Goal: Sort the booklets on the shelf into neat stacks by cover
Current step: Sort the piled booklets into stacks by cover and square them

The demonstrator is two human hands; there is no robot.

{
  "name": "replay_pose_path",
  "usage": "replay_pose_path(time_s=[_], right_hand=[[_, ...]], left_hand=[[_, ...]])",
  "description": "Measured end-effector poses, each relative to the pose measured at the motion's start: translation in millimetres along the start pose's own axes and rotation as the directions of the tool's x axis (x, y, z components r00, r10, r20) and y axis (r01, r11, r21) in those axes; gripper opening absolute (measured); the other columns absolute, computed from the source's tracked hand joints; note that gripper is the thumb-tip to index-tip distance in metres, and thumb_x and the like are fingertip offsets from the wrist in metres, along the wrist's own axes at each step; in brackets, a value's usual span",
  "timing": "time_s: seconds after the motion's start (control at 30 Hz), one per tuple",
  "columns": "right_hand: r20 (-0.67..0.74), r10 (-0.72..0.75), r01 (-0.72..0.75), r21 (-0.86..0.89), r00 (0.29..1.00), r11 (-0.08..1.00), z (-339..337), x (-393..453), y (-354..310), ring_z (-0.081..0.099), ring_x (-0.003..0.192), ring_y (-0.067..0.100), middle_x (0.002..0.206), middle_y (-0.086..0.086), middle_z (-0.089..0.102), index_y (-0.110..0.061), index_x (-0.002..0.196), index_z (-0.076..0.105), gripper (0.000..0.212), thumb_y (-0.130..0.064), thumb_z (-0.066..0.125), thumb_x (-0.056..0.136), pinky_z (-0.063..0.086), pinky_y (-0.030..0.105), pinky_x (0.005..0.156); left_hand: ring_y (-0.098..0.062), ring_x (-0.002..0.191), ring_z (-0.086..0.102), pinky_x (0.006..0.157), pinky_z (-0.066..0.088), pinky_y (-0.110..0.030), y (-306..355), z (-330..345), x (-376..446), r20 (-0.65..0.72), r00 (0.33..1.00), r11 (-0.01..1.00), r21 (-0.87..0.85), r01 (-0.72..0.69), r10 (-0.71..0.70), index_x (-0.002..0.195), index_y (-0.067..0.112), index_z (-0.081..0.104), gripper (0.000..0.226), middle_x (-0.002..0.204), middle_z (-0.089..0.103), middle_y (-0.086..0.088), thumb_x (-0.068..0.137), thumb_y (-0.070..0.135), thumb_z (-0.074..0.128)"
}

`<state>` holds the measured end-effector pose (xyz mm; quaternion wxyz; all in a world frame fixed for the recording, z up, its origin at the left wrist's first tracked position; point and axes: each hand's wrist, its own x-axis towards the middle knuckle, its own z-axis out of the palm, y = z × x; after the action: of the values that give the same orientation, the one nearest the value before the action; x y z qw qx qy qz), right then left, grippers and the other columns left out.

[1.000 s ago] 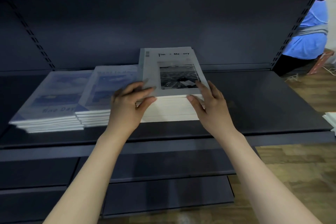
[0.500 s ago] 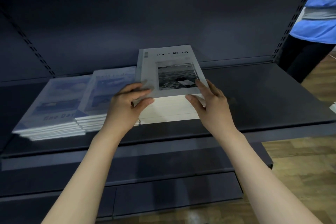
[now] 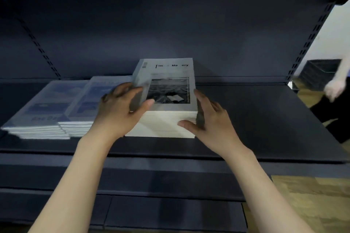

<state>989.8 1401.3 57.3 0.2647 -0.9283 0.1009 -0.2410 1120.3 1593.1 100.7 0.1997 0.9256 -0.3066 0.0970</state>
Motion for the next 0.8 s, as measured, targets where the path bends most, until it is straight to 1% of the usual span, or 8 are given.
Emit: replay_pose_path(time_s=[0.1,0.17,0.23,0.3,0.4,0.5,0.63,0.8], right_hand=[[0.075,0.006,-0.02,0.179,0.997,0.984,-16,5,20,0.026,0.136,0.012,0.147,-0.008,0.033,-0.024,0.147,0.018,0.076,-0.058,0.048,0.085,0.026,0.028,0.107],[0.183,-0.017,-0.021,0.203,0.983,0.979,-26,8,33,0.018,0.139,0.009,0.15,-0.01,0.025,-0.026,0.149,0.013,0.077,-0.052,0.052,0.087,0.022,0.027,0.109],[0.295,-0.059,0.031,0.099,0.954,0.995,-29,8,45,0.011,0.14,0.008,0.153,-0.012,0.016,-0.027,0.149,0.008,0.088,-0.059,0.055,0.081,0.013,0.034,0.116],[0.363,-0.071,0.098,-0.056,0.929,0.994,-25,9,57,0.009,0.142,0.011,0.155,-0.007,0.012,-0.024,0.149,0.01,0.096,-0.068,0.053,0.076,0.007,0.04,0.117],[0.415,-0.022,0.12,-0.211,0.909,0.97,-13,10,69,0.014,0.141,0.019,0.154,0.001,0.019,-0.017,0.147,0.02,0.093,-0.072,0.048,0.077,0.007,0.041,0.115],[0.422,-0.018,0.123,-0.224,0.906,0.967,4,4,63,0.012,0.142,0.023,0.152,0.005,0.02,-0.012,0.146,0.021,0.093,-0.072,0.046,0.078,0.007,0.039,0.115],[0.406,-0.029,0.103,-0.16,0.914,0.982,20,-2,56,0.008,0.142,0.024,0.152,0.009,0.019,-0.009,0.145,0.025,0.082,-0.066,0.037,0.087,0.002,0.036,0.116],[0.446,-0.062,0.114,-0.09,0.893,0.989,25,3,59,0.001,0.143,0.026,0.156,0.008,0.011,-0.006,0.149,0.013,0.075,-0.055,0.031,0.095,-0.004,0.035,0.116]], left_hand=[[-0.024,0.136,0.028,0.111,0.022,-0.043,30,8,5,-0.053,0.998,0.999,0.045,0.021,-0.019,0.131,0.026,0.049,0.082,0.144,0.038,-0.003,0.071,0.074,0.022],[-0.025,0.137,0.027,0.111,0.021,-0.047,51,15,6,-0.037,0.998,0.996,0.078,-0.042,0.045,0.132,0.026,0.049,0.084,0.145,0.038,-0.002,0.07,0.075,0.021],[-0.024,0.14,0.018,0.113,0.015,-0.047,69,20,5,0.021,0.993,0.986,0.12,-0.115,0.113,0.137,0.031,0.043,0.09,0.149,0.031,0.003,0.064,0.08,0.021],[-0.018,0.142,0.005,0.115,0.004,-0.041,84,24,2,0.12,0.982,0.975,0.151,-0.162,0.144,0.142,0.038,0.03,0.096,0.153,0.018,0.008,0.057,0.084,0.025],[-0.014,0.142,-0.009,0.114,-0.002,-0.037,99,32,0,0.241,0.961,0.949,0.245,-0.199,0.139,0.144,0.043,0.016,0.089,0.155,0.004,0.01,0.069,0.075,0.05],[-0.015,0.14,-0.016,0.113,-0.005,-0.038,111,40,-2,0.242,0.96,0.932,0.297,-0.208,0.137,0.145,0.042,0.013,0.081,0.155,-0.001,0.01,0.078,0.065,0.051],[-0.017,0.142,-0.003,0.114,0.0,-0.037,124,49,-6,0.168,0.981,0.94,0.307,-0.15,0.101,0.146,0.036,0.017,0.071,0.154,0.01,0.008,0.085,0.061,0.043],[-0.019,0.136,0.026,0.11,0.018,-0.034,124,55,-7,0.082,0.996,0.971,0.23,-0.059,0.041,0.144,0.028,0.028,0.059,0.148,0.03,0.006,0.09,0.046,0.044]])
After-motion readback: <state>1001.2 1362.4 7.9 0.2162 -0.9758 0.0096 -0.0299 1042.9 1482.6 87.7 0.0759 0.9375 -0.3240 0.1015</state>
